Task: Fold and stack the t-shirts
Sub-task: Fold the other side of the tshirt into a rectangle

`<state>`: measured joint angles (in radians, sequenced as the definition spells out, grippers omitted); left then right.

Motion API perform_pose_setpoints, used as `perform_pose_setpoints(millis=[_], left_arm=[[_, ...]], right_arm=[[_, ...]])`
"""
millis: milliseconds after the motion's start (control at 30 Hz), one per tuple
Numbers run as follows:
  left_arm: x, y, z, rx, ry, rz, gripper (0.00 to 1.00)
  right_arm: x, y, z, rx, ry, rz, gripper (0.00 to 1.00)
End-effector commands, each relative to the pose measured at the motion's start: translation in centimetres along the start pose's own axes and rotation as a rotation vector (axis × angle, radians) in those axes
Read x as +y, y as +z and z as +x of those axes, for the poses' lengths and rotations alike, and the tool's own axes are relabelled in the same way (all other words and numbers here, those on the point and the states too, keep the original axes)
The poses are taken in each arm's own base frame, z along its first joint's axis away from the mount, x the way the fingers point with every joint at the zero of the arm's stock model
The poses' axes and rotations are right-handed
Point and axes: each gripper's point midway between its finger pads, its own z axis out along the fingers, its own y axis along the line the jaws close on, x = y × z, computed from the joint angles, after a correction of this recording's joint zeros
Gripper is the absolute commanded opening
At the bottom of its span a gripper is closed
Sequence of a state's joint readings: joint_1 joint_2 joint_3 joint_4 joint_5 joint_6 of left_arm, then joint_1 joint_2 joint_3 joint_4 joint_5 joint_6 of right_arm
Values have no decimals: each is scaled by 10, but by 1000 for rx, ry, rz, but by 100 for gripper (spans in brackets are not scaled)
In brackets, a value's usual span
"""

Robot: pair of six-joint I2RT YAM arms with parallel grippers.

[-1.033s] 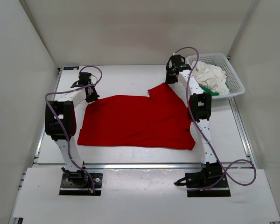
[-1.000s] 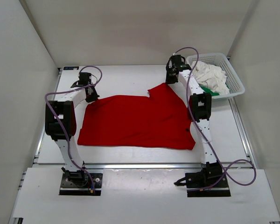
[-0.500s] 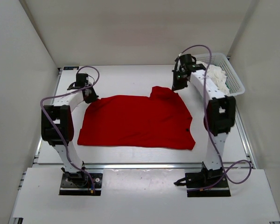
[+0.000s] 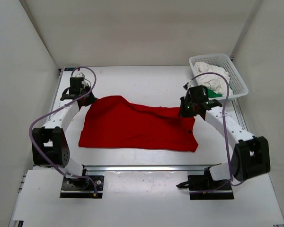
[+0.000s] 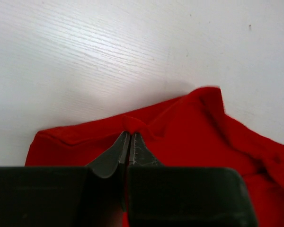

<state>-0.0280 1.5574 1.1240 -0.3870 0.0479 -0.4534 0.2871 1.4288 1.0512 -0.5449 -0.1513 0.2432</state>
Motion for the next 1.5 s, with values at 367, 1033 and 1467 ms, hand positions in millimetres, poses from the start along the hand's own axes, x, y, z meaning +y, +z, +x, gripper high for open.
perform_pose_setpoints(millis=[367, 1033, 1467], left_arm=[[26, -52, 3, -76, -3, -17, 1], [74, -24, 51, 32, -236, -70, 22], [-9, -43, 40, -121, -108, 97, 50]], right_arm=[[-12, -51, 38, -179, 89, 19, 0], [-25, -25, 135, -83, 316, -2, 13], [33, -9, 56, -191, 68, -170, 8]])
